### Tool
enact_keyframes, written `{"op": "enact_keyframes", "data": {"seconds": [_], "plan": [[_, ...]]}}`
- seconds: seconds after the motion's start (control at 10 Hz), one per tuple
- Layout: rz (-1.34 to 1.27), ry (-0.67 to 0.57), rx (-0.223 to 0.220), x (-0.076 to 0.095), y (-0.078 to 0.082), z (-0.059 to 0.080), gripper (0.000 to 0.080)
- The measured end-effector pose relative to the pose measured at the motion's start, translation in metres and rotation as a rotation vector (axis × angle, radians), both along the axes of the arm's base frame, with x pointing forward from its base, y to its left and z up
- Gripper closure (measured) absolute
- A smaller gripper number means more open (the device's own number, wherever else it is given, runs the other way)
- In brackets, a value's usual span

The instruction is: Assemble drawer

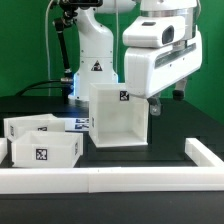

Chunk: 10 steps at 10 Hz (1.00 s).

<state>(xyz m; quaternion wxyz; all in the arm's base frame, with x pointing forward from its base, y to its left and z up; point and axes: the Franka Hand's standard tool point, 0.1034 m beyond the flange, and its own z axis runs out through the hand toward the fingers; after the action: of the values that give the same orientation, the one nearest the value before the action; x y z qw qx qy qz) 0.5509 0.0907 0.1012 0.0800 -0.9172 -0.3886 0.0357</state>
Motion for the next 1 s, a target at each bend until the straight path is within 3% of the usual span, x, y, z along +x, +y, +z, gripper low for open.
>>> {"op": "enact_keyframes", "data": {"seconds": [0.3,0.5,0.8,1.0], "plan": [[-0.01,0.012,0.007,0.0,0.0,0.001,0.015],[0.011,0.013,0.005,-0.003,-0.009,-0.001,0.015],[-0.214,0.02,-0.045,-0.03,-0.021,0.025,0.015],[-0.371,0.039,-0.068,-0.037,-0.022,0.028,0.015]]}}
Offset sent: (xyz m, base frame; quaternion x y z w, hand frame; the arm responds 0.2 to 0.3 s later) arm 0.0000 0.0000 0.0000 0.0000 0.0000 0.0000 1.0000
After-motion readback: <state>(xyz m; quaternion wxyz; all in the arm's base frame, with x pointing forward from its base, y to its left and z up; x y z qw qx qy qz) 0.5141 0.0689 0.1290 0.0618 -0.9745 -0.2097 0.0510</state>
